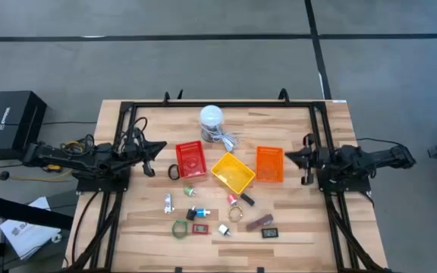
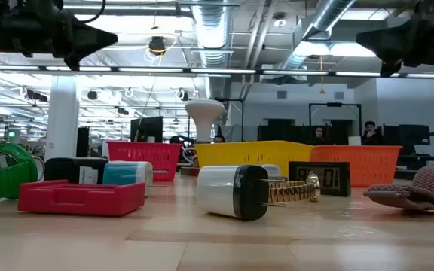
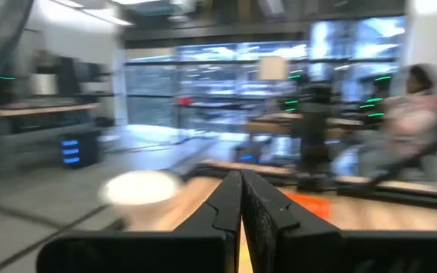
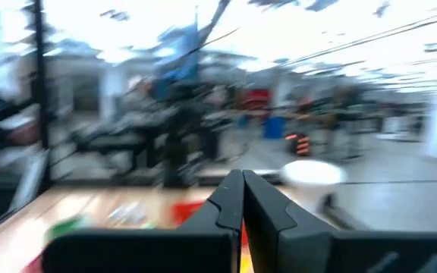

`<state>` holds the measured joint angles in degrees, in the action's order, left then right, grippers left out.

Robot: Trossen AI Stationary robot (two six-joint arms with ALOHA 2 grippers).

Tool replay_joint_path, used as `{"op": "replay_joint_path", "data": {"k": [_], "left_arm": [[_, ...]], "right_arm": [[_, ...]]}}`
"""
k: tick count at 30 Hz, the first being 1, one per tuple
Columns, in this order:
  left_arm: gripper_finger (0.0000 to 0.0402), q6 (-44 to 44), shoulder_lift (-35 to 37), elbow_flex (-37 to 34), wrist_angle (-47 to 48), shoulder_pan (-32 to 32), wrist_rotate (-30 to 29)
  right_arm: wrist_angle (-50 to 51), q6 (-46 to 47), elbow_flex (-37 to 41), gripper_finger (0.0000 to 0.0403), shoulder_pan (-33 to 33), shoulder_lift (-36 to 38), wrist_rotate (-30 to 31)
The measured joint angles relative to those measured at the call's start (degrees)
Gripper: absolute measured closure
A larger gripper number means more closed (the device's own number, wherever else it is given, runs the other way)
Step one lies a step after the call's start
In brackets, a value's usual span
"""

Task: Pick & Place Office items
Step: Put the green watch into the red basket

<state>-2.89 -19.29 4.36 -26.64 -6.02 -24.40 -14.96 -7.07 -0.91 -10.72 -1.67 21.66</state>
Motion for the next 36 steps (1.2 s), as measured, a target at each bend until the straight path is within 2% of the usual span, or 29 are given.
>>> {"op": "replay_joint_path", "data": {"k": [4, 9, 15, 20, 24, 30, 36], "left_arm": [[0.0398, 0.3, -0.15, 0.0, -0.21, -0.02, 9.03], [0.0397, 3.2, -2.89, 0.0, -4.12, -0.02, 9.68], [0.0366, 3.32, -13.86, 3.13, -9.04, -0.02, 9.59], [0.0323, 3.27, -25.46, 9.8, -8.41, -0.84, 9.45], [0.0296, 3.6, -31.35, 15.61, 0.1, -3.1, 10.73], [0.0276, 9.45, -37.58, 24.04, 16.43, -9.07, 10.77], [0.0274, 14.71, -43.31, 28.25, 20.47, -16.49, 10.67]], "right_arm": [[-2.03, -0.62, -0.02, 0.0402, 0.05, 0.02, 6.61], [-4.12, 0.82, -0.02, 0.0402, 2.59, -0.13, 6.89], [-10.86, 3.34, -0.02, 0.0402, 6.33, -8.02, -0.55], [-21.47, 4.88, -0.12, 0.0402, 7.65, -19.95, -4.9], [-24.77, 7.62, -1.94, 0.0402, 7.55, -30.15, -5.98], [-24.59, 8.59, -6.19, 0.0402, 7.39, -43.03, -6.69], [-24.61, 8.61, -9.83, 0.0402, 7.39, -53.37, -6.68]]}}
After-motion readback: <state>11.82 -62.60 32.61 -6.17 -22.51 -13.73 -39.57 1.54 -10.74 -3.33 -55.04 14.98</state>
